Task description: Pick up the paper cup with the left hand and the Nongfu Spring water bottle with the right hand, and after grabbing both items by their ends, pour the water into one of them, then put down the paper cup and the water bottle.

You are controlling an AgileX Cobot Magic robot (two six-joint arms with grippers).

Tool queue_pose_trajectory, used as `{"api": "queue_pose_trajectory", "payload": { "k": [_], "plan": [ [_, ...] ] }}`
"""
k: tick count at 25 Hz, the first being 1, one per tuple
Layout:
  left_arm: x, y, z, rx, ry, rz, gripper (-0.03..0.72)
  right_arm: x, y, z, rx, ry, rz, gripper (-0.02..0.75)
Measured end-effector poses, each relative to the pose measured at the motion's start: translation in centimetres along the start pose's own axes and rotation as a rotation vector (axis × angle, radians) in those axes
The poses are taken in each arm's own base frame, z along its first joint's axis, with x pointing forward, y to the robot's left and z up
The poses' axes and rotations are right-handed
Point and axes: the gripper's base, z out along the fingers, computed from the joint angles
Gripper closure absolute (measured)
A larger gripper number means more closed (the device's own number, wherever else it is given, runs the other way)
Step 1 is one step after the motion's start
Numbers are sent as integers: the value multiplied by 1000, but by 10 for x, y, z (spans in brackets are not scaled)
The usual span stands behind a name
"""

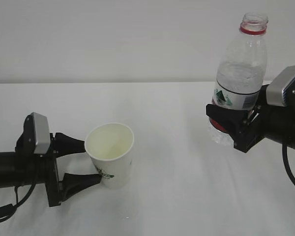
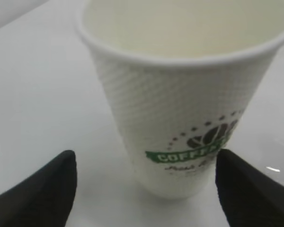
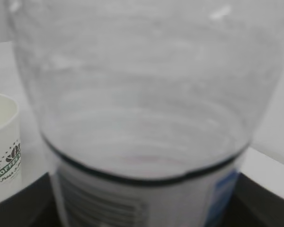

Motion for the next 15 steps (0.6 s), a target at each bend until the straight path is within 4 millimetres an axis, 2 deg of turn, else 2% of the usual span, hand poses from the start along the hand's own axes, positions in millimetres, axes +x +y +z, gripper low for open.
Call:
{"api": "queue_pose_trajectory", "payload": {
  "k": [10,15],
  "plan": [
    [-5,-12,14,53,-5,17,1,3,1,0,-10,29,-7,225],
    [10,-12,26,59,14,-26,2,3,1,0,-11,29,-6,225]
  ]
}}
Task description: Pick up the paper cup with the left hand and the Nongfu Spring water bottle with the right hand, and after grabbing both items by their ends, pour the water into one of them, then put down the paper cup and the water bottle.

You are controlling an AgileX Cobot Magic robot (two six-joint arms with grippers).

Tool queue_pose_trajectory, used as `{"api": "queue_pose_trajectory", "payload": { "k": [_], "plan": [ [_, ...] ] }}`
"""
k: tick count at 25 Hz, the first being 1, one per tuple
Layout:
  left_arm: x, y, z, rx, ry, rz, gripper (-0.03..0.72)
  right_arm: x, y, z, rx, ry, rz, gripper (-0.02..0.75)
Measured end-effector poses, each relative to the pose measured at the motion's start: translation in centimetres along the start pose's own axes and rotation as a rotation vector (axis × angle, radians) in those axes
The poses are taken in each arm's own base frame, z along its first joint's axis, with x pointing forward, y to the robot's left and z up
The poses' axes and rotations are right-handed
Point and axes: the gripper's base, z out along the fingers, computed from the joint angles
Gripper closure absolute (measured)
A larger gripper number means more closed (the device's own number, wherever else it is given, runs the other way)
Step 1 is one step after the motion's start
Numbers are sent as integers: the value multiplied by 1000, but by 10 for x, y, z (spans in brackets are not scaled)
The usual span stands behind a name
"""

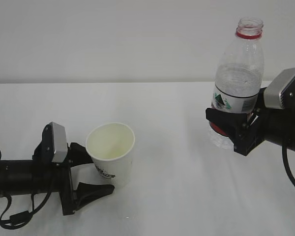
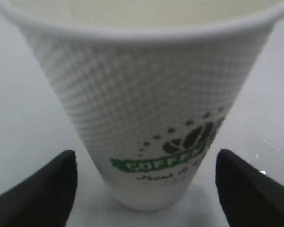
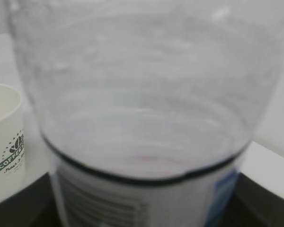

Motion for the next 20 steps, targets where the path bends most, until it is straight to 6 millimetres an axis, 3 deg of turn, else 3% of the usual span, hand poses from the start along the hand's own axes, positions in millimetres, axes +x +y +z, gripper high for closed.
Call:
{"api": "queue_pose_trajectory", "payload": {
  "k": [15,20],
  "plan": [
    [-12,1,34,16,-41,51,10,1,0,0,2,14,0,225],
    [-10,1,34,15,-37,44,85,2,0,0,1,17,-1,225]
  ]
}}
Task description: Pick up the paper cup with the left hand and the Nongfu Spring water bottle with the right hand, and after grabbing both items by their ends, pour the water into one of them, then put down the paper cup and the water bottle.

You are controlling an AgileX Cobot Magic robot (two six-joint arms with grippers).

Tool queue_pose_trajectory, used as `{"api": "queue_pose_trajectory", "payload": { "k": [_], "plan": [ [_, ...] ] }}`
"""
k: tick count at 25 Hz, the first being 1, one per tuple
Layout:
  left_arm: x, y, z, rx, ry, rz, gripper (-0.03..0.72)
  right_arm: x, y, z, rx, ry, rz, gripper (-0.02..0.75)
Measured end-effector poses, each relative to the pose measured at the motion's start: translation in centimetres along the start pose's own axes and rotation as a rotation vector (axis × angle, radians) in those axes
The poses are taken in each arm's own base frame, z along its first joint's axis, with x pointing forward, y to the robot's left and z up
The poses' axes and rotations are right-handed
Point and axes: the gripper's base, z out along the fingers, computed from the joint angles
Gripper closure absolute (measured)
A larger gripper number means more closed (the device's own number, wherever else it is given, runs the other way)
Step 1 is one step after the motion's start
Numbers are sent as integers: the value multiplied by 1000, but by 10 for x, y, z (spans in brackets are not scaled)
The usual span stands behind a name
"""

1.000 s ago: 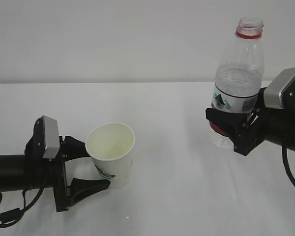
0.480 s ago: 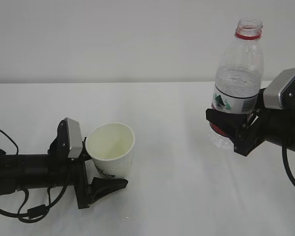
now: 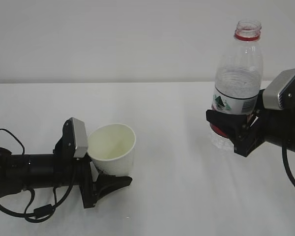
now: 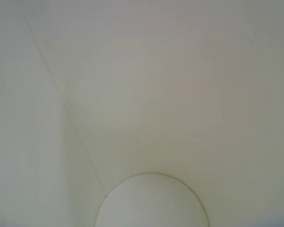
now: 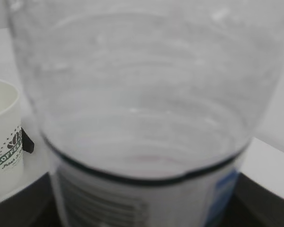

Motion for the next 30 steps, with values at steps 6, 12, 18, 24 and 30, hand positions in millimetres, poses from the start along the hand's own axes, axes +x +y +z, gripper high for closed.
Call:
{"api": "queue_pose_trajectory", "payload": {
  "k": [6,12,18,24,30],
  "plan": [
    [0,0,0,0,0,0,122,1,0,0,1,9,0,225],
    [-3,-3,-1,38,-3,-25,123,1,0,0,2,12,0,225],
    [-28,-1,-7,47,-42,-27,123,1,0,0,1,15,1,225],
    [-52,2,-17,61,-76,-23,123,2,0,0,1,19,1,225],
    [-75,-7,-23,140,-86,-17,123,2,0,0,1,26,7,225]
  ]
}}
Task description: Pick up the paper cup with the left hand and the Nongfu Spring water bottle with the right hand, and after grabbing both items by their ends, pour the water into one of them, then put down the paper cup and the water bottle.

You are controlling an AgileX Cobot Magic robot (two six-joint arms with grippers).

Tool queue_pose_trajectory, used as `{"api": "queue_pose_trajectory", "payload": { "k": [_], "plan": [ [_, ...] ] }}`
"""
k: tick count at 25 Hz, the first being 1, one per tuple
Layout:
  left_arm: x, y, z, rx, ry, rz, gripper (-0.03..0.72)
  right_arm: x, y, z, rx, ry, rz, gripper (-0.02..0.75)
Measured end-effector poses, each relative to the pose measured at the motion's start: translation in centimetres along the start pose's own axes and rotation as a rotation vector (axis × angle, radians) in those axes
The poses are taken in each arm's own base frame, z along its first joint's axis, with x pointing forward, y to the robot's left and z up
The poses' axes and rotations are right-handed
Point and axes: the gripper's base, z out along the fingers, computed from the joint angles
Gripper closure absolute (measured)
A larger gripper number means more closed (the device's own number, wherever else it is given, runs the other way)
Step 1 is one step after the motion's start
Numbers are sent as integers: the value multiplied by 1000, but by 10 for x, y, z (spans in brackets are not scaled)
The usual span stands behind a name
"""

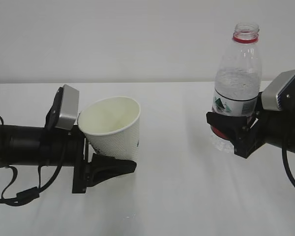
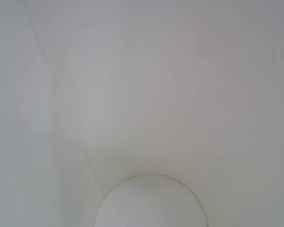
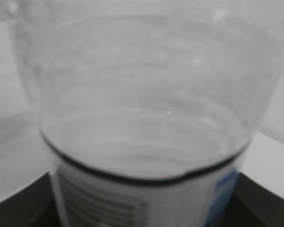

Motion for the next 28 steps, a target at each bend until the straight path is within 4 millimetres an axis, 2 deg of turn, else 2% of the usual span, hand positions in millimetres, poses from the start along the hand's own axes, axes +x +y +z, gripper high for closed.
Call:
{"api": "queue_pose_trajectory", "payload": {
  "k": [4,11,21,28],
  "plan": [
    [-10,-5,-3,45,7,20,123,0,1,0,-16,3,-8,225],
    [-14,-14,-1,103,21,37,124,1,4,0,-42,8,-26,225],
    [-19,-51,32,249,65,93,124,1,7,0,-76,14,-48,225],
    [-27,-69,51,253,22,163,124,2,8,0,-83,15,-53,225]
  ]
}}
